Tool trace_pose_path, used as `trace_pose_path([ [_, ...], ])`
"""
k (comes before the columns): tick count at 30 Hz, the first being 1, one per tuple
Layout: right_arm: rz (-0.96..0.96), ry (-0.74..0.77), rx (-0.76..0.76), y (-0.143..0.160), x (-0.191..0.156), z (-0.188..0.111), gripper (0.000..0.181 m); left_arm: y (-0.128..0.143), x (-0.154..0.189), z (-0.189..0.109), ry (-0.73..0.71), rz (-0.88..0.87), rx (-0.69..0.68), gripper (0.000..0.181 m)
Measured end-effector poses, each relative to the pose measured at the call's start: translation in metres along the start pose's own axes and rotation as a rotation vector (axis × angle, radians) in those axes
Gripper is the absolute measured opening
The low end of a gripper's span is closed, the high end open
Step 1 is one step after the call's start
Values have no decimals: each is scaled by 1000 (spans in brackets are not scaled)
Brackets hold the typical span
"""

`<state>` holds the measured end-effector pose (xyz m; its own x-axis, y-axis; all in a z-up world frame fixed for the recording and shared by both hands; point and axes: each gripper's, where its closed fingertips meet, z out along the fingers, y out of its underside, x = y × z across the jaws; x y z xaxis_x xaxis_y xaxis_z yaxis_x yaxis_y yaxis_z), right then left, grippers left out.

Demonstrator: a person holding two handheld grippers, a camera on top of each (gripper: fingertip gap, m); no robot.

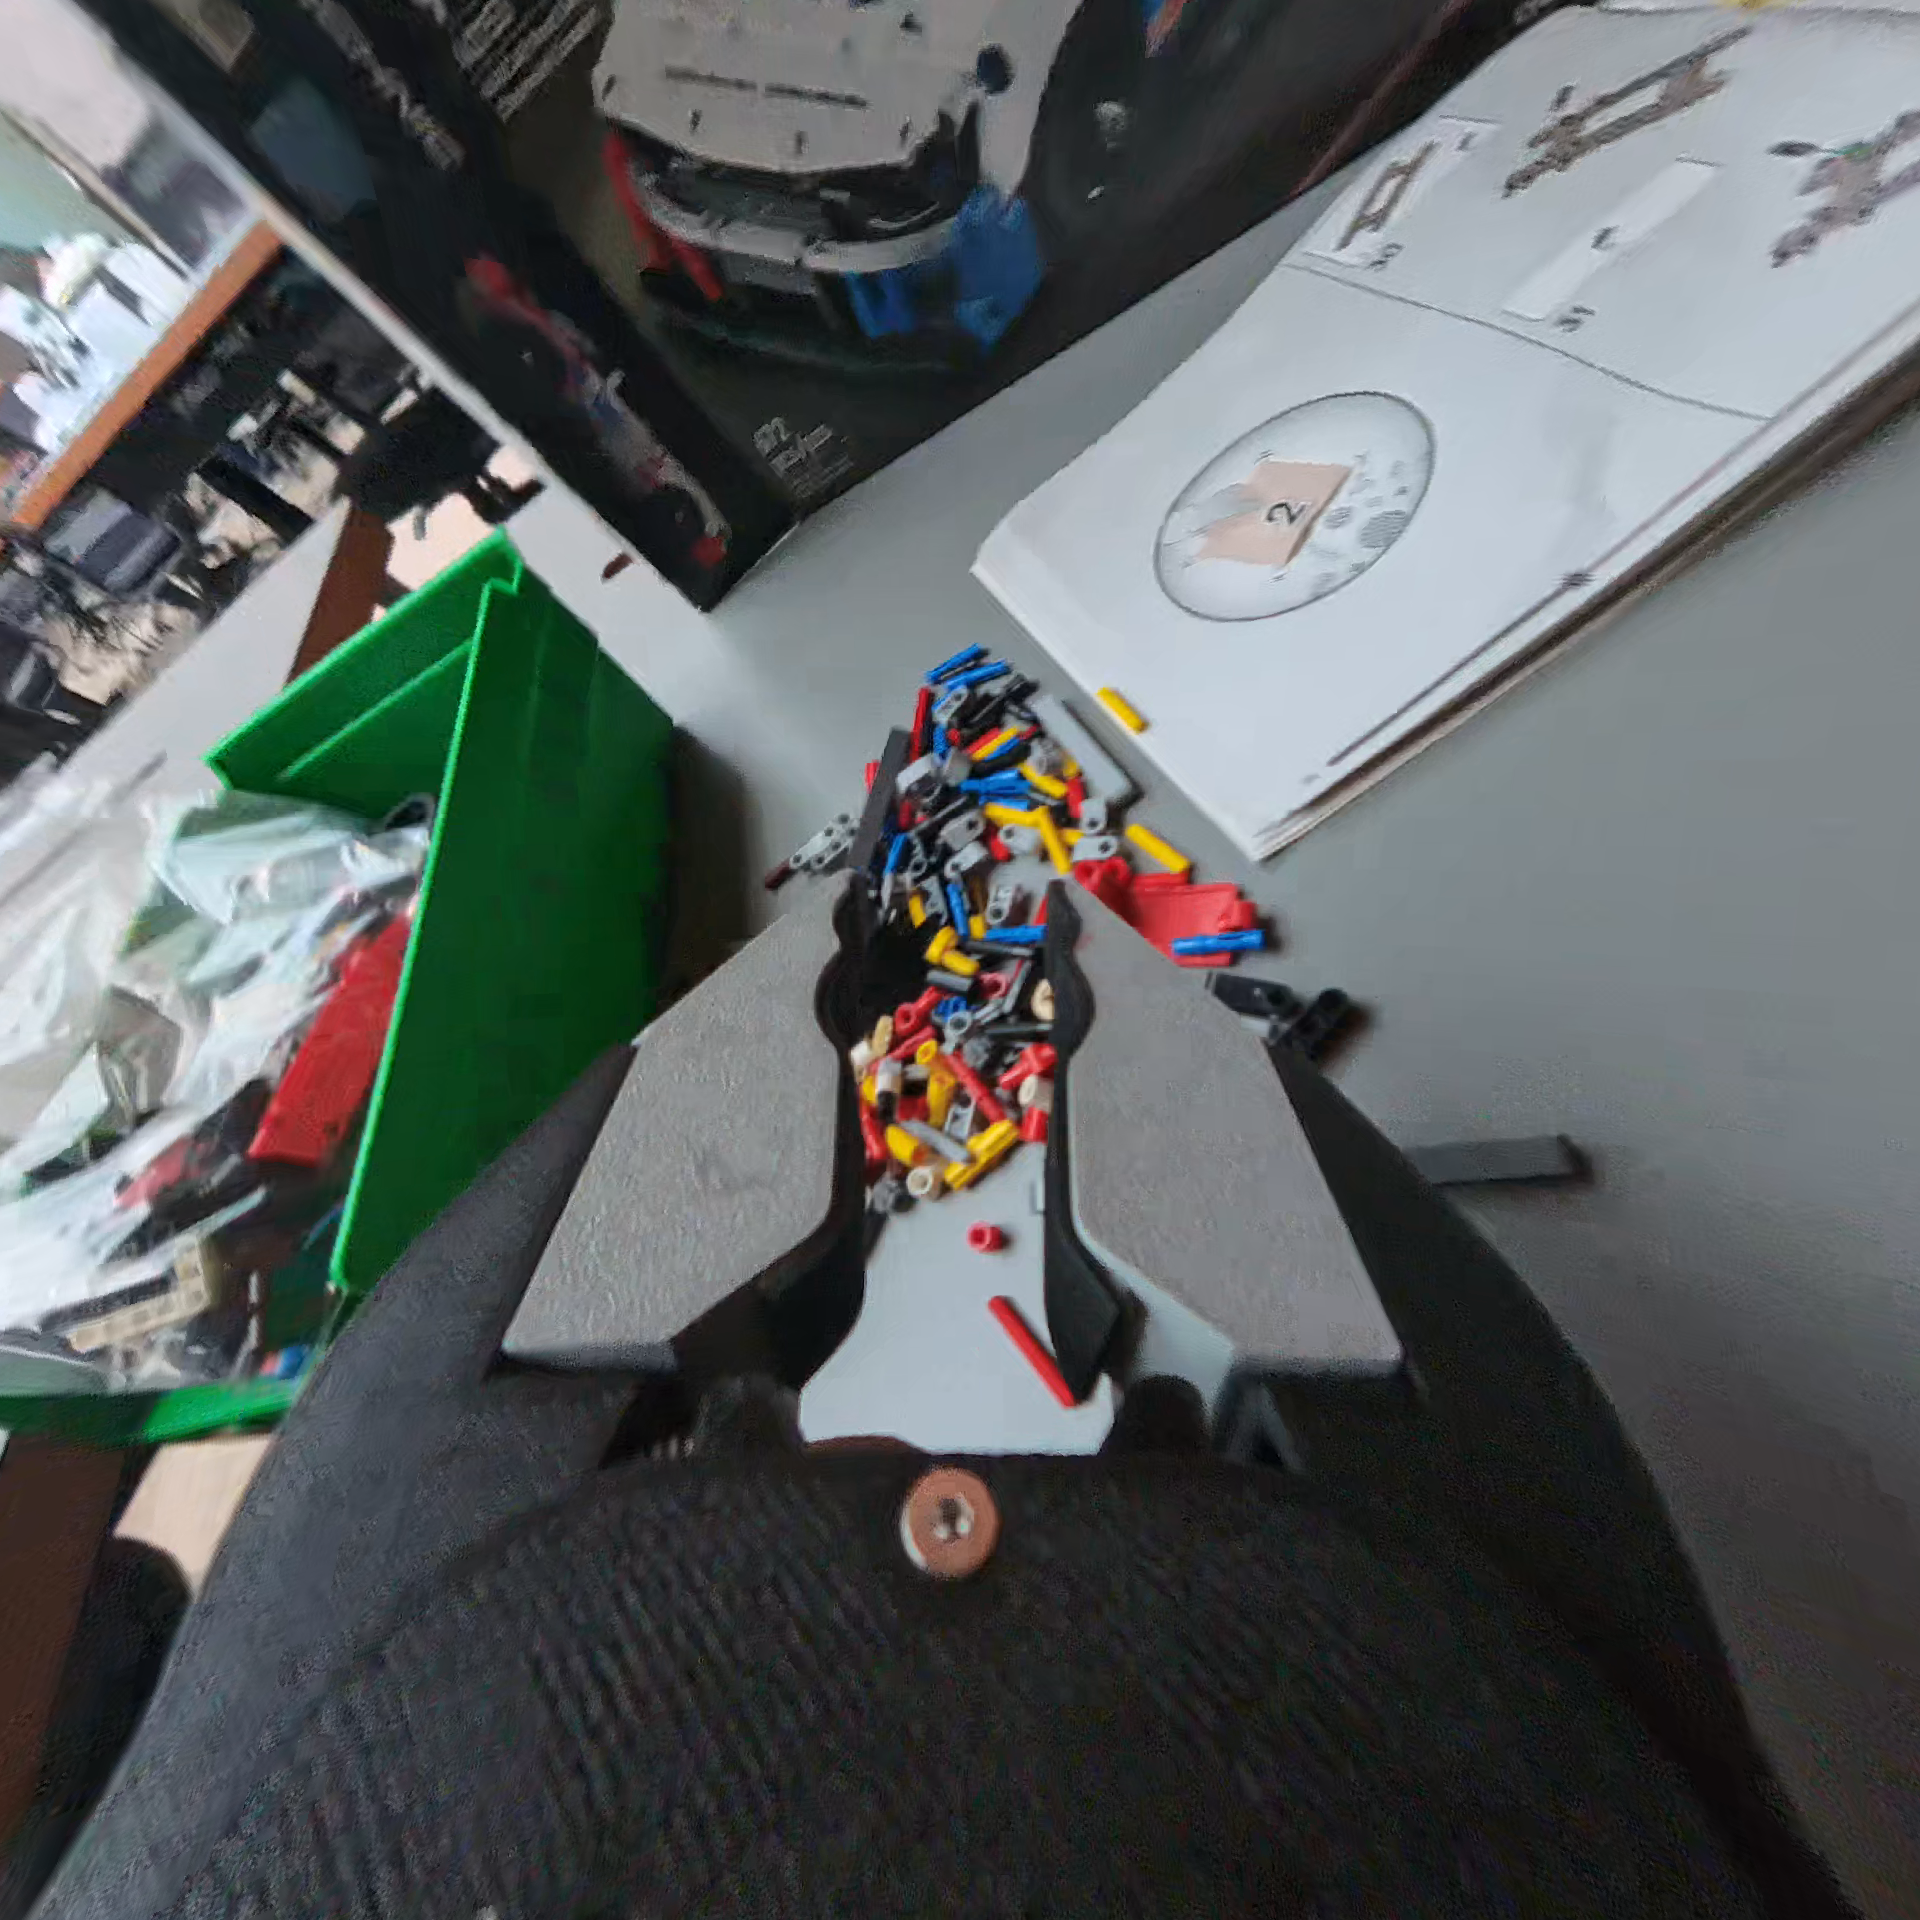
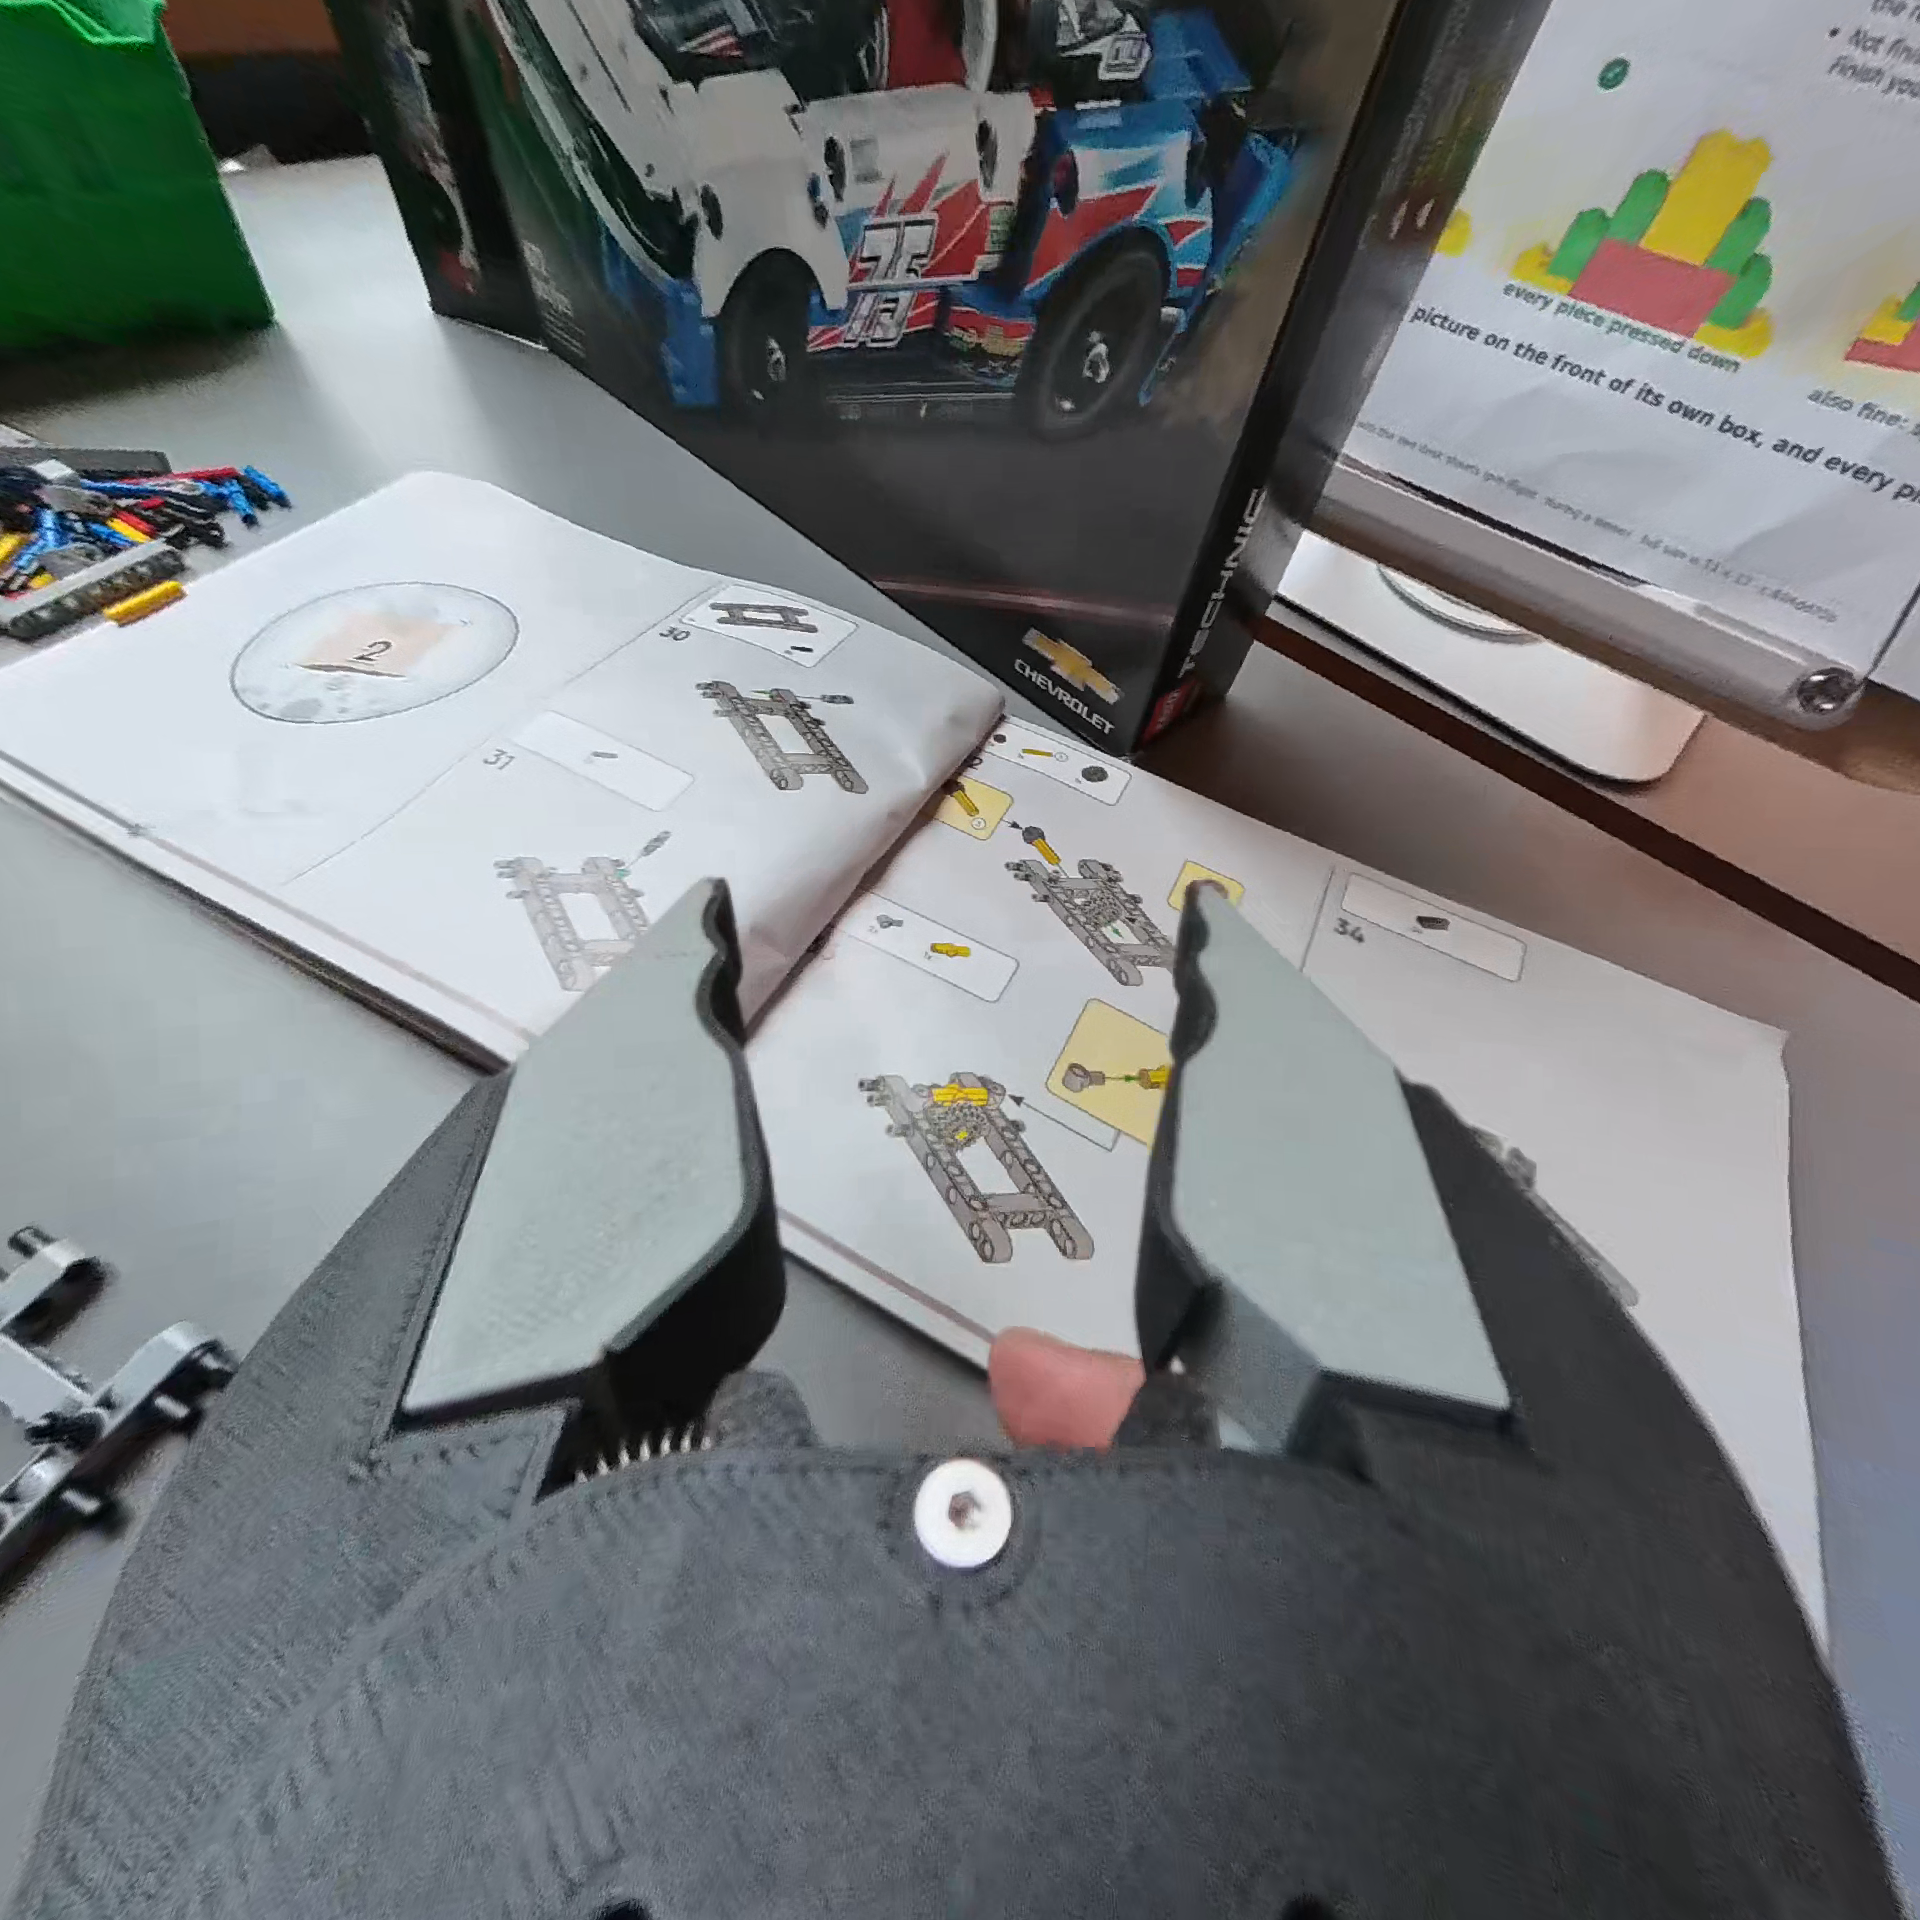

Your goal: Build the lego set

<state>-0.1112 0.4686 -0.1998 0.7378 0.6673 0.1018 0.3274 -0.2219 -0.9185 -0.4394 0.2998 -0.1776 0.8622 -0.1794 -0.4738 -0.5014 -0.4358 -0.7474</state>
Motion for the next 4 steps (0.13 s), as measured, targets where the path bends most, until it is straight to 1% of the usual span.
trace_pose_path([
  [3, -56, -83, 6, 0, -21, -7, 60, 20, -22, -4, 36, -106, -45, 34],
  [4, -59, -124, 3, 2, -30, -10, 60, 26, -28, -4, 24, -116, -59, 33],
])
